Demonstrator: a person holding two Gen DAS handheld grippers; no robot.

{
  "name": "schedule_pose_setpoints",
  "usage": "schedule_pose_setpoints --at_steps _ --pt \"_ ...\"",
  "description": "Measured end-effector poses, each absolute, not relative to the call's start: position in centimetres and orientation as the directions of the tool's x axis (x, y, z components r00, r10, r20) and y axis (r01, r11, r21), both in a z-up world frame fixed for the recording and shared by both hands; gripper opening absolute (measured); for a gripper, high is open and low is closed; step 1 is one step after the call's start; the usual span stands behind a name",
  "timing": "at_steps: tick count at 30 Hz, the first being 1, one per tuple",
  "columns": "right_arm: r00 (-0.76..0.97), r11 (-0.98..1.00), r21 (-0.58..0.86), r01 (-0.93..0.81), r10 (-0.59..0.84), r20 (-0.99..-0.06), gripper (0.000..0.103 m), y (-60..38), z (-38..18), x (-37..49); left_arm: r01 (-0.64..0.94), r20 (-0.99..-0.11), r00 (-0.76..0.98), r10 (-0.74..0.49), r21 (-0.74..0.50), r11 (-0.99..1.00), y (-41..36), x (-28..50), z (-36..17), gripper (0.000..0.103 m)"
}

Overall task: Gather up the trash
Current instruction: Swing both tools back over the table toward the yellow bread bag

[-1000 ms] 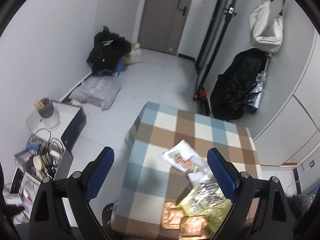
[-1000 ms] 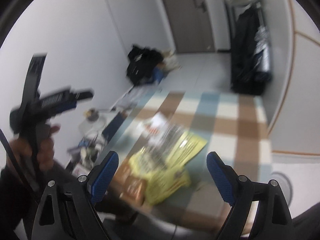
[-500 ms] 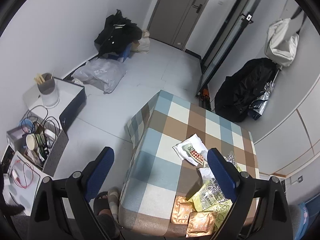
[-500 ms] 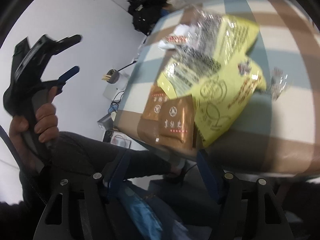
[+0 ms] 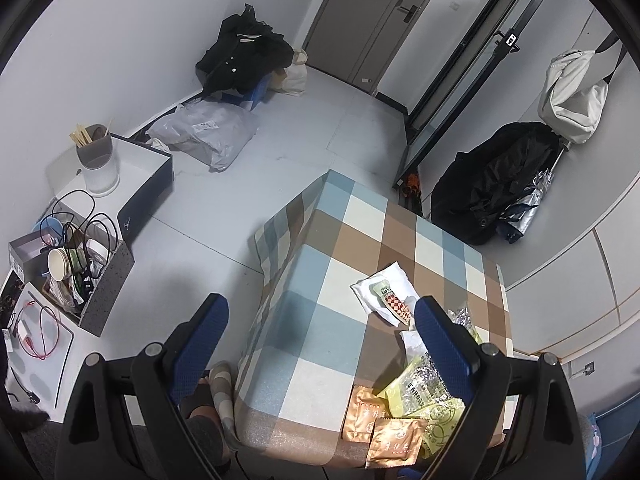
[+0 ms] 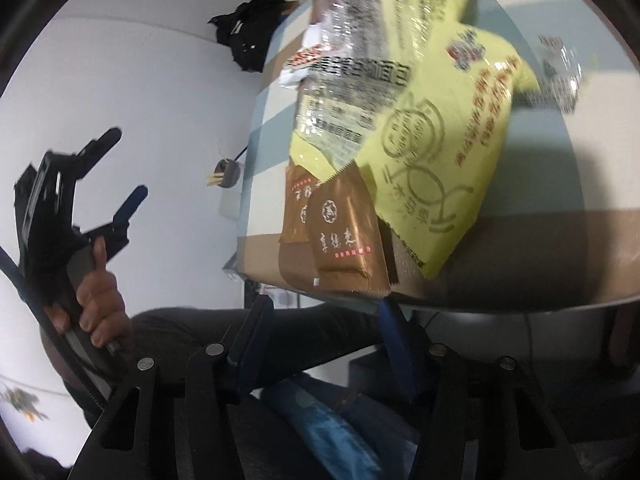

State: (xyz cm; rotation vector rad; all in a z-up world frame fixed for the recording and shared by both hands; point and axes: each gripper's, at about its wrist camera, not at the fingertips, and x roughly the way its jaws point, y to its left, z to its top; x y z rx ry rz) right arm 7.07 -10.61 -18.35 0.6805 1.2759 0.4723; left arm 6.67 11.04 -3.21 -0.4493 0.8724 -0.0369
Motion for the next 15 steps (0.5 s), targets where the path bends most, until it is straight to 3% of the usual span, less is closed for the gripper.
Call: schedule_pose_setpoints --at_steps 6,11,15 --pt "0.254 0.738 0.675 0.027 0.648 -0.718 0.054 -10.7 -17.5 6.7 -0.152 -0.732 0.648 -0.212 -0.397 0.905 11.0 6.7 -3.3 0.092" --pt "0.231 0.681 0.728 0.077 0.698 -0.678 0.054 -10.8 -18.9 6.5 -0.156 -0.734 0.647 -0.206 -0.392 0.906 11.0 6.6 -3.3 0.092" --pt "0.23 0.633 0.765 0.122 0.731 -0.642 0.046 -10.6 -19.6 6.9 -0.159 -0.739 0.643 -0.201 -0.386 0.909 11.0 6.6 -3.5 0.092"
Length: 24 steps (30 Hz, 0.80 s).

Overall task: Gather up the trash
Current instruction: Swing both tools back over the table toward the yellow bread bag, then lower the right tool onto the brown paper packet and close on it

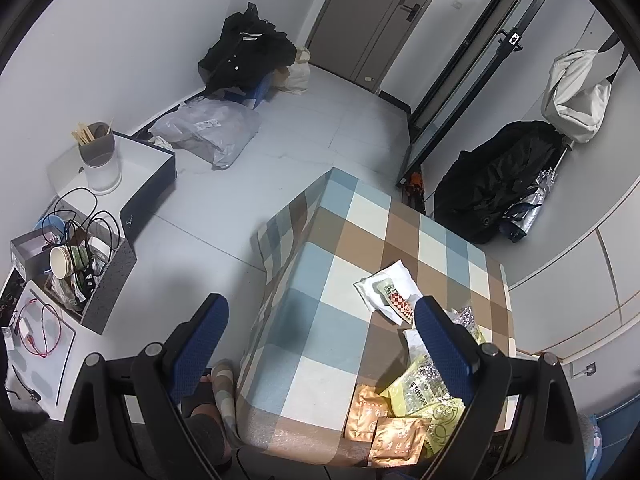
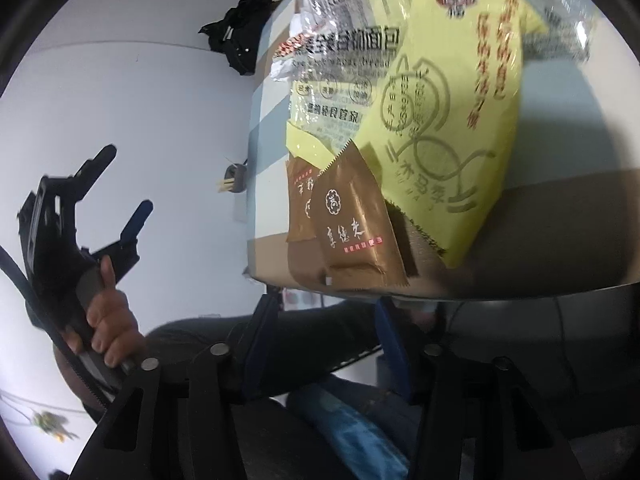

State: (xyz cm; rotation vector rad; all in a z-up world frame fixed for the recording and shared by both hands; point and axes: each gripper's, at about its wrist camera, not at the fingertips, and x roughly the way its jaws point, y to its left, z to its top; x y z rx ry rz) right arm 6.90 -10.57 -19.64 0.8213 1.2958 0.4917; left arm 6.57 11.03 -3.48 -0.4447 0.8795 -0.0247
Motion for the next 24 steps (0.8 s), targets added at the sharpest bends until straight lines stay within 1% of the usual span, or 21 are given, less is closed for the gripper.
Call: schedule_pose_setpoints --at_steps 2,6,7,10,15,22,24 --pt "0.246 0.615 0.777 0.137 0.739 -0.628 0.042 -10.5 -19.7 7.2 -0.163 -0.742 0.641 -0.197 -0.382 0.91 11.1 6.6 -3.6 0.092" --pt "0.26 0.604 0.777 0.175 0.733 -0.628 0.026 -10.4 -19.9 7.6 -0.169 -0.747 0.637 -0.191 -0.376 0.911 11.2 6.6 -3.7 0.092" --pt "0.261 0.602 0.778 0.181 0.733 -0.628 0.025 -10.5 -20.0 7.5 -0.169 -0.748 0.635 -0.191 -0.376 0.911 11.2 6.6 -3.7 0.092" --pt "0.263 0.609 0.769 0.195 0.723 -0.639 0.01 -10.7 -20.3 7.4 -0.17 -0.75 0.634 -0.19 -0.375 0.911 11.2 6.6 -3.7 0.092" --pt "0.276 0.594 0.775 0.217 0.724 -0.633 0.002 -11.3 -20.6 7.2 -0.168 -0.753 0.629 -0.192 -0.374 0.912 11.1 6.7 -3.8 0.092" --pt "0.345 0.581 0.799 0.153 0.726 -0.594 0.001 -12.2 -18.3 7.3 -0.168 -0.753 0.63 -0.192 -0.373 0.912 11.0 6.7 -3.9 0.092" --pt "0.353 0.59 0.796 0.138 0.721 -0.596 0.001 -12.2 -17.7 7.6 -0.167 -0.753 0.629 -0.191 -0.371 0.913 11.0 6.7 -3.9 0.092"
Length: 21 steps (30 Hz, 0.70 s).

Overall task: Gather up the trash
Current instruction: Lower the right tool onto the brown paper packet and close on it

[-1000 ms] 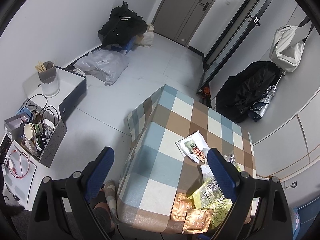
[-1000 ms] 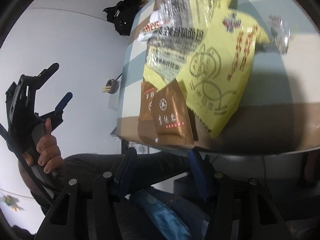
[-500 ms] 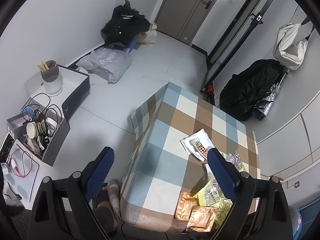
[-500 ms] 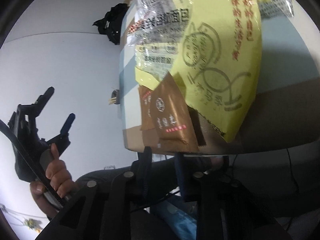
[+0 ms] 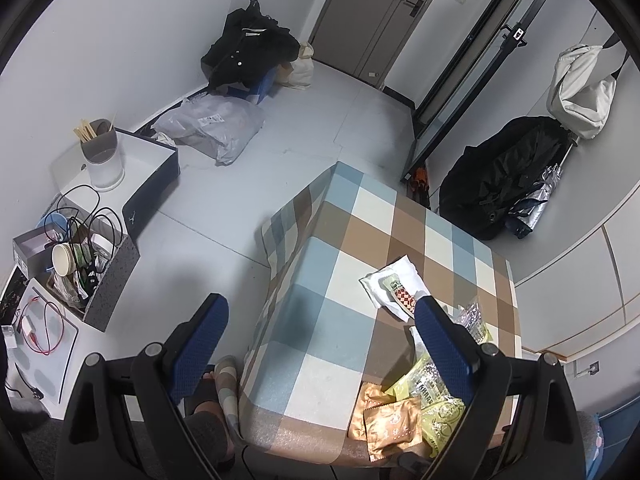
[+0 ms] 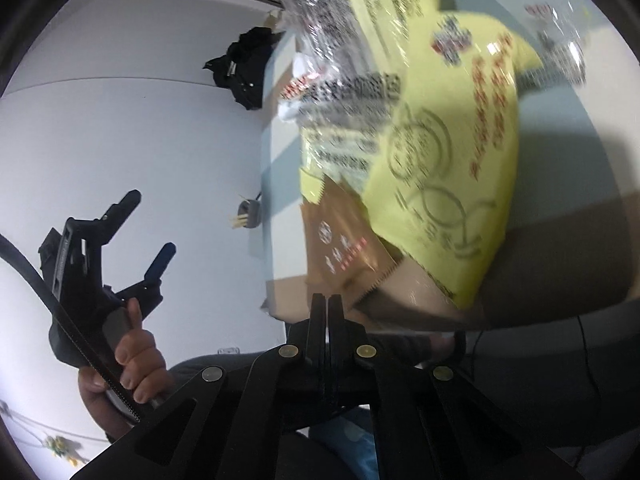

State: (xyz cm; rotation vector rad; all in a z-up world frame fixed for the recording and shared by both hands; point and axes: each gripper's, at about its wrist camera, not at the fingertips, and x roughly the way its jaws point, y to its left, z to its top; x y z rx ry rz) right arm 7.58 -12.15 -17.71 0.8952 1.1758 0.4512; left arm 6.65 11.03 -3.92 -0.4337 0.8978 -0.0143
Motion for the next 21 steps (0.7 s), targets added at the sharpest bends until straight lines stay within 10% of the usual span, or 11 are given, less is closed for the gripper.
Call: schedule_pose_setpoints --at_steps 6,10,21 --pt "0.321 0.751 0.66 0.02 0.621 -0.715 0.011 -10.2 -15.5 7.9 -0.184 -0.75 0.637 -0.181 -0.375 0.909 11.5 6.7 -3.7 0.092" --pt "0.401 0.886 0.435 -0.159 0.46 -0.792 0.072 -7.4 -12.0 7.6 -0.202 -0.739 0.652 -0.169 -0.384 0.901 12.1 6.7 -3.3 0.092" --pt "0.481 0.917 -0.119 -0.381 0.087 -0.872 0.07 -0.7 -14.4 7.5 -0.243 -0.729 0.662 -0.17 -0.424 0.872 13.5 6.3 -3.5 0.092"
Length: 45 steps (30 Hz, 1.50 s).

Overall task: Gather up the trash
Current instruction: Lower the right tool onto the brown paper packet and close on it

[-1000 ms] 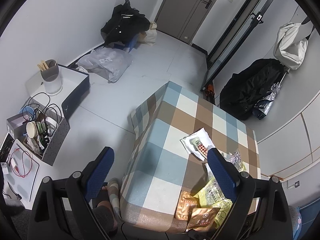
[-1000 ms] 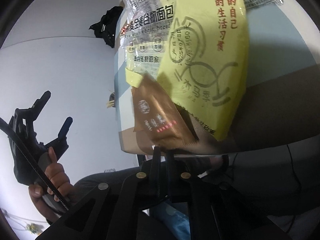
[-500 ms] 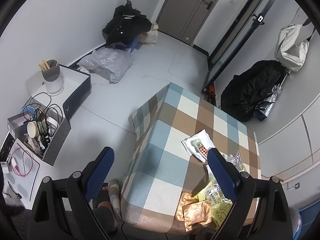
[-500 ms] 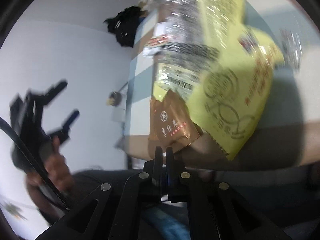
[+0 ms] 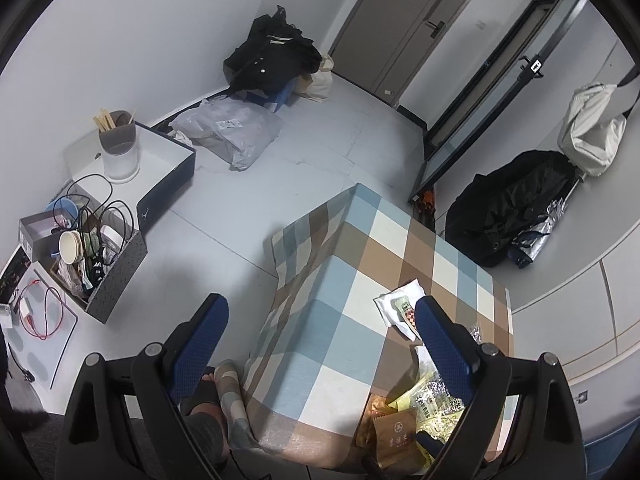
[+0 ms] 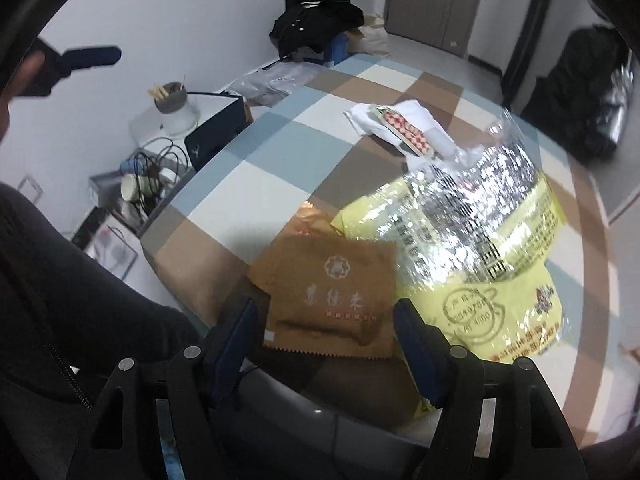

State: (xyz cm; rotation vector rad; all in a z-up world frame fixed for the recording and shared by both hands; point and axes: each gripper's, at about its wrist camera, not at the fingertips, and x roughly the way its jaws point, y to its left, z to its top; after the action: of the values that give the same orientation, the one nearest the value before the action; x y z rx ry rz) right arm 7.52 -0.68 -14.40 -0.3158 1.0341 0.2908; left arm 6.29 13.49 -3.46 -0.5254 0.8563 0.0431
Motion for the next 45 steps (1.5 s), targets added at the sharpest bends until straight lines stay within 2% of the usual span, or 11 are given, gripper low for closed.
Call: schedule_pose_setpoints --at_steps 5,8,15,17,23,28,30,32,37,40,45 --pt "0.482 0.93 -0.127 -0.345 0.06 -0.874 0.071 -1.0 -15.1 8.7 -0.256 -0.73 0.658 -0.182 -0.445 0.858 13.9 6.4 -3.7 0.092" --pt "0.483 0.939 -0.116 -0.322 0.058 -0.874 0.068 -1.5 -15.1 9.3 -0.258 -0.731 0.657 -0.185 -0.449 0.856 14.0 6.4 -3.7 0.092" --pt "0.496 0.949 -0.076 -0.305 0.09 -0.864 0.042 -2.4 -14.4 9.1 -0.263 -0.735 0.649 -0.196 -0.458 0.849 14.3 6.4 -3.9 0.092" --pt "0.496 0.95 -0.067 -0.306 0.099 -0.863 0.039 -2.7 -14.3 9.2 -0.264 -0.738 0.646 -0.197 -0.458 0.849 14.2 6.5 -4.0 0.092" --pt "0.479 0.942 -0.034 -0.333 0.138 -0.867 0.044 -2.6 -14.4 9.2 -0.267 -0.741 0.64 -0.202 -0.461 0.846 14.1 6.6 -4.1 0.092" --pt "0.489 0.926 -0.064 -0.373 0.137 -0.861 0.058 -1.6 -14.8 8.9 -0.272 -0.745 0.637 -0.197 -0.457 0.847 14.1 6.6 -4.2 0.092" --pt "0.505 0.918 -0.087 -0.387 0.132 -0.853 0.058 -1.2 -15.0 8.7 -0.276 -0.746 0.637 -0.194 -0.456 0.846 14.2 6.6 -4.2 0.092" --pt "0.509 0.919 -0.083 -0.385 0.136 -0.85 0.056 -1.2 -15.0 8.7 -0.278 -0.748 0.635 -0.194 -0.455 0.846 14.2 6.6 -4.4 0.092" --pt "0.539 0.911 -0.118 -0.396 0.127 -0.833 0.04 -1.1 -14.9 8.4 -0.279 -0.749 0.634 -0.192 -0.454 0.846 14.1 6.7 -4.4 0.092" --pt "0.58 0.89 -0.188 -0.416 0.101 -0.809 0.035 -0.3 -14.9 7.7 -0.278 -0.75 0.633 -0.193 -0.453 0.847 14.1 6.7 -4.4 0.092" --pt "0.636 0.852 -0.283 -0.439 0.073 -0.768 0.021 0.5 -15.1 6.7 -0.279 -0.753 0.63 -0.191 -0.449 0.849 14.1 6.7 -4.5 0.092"
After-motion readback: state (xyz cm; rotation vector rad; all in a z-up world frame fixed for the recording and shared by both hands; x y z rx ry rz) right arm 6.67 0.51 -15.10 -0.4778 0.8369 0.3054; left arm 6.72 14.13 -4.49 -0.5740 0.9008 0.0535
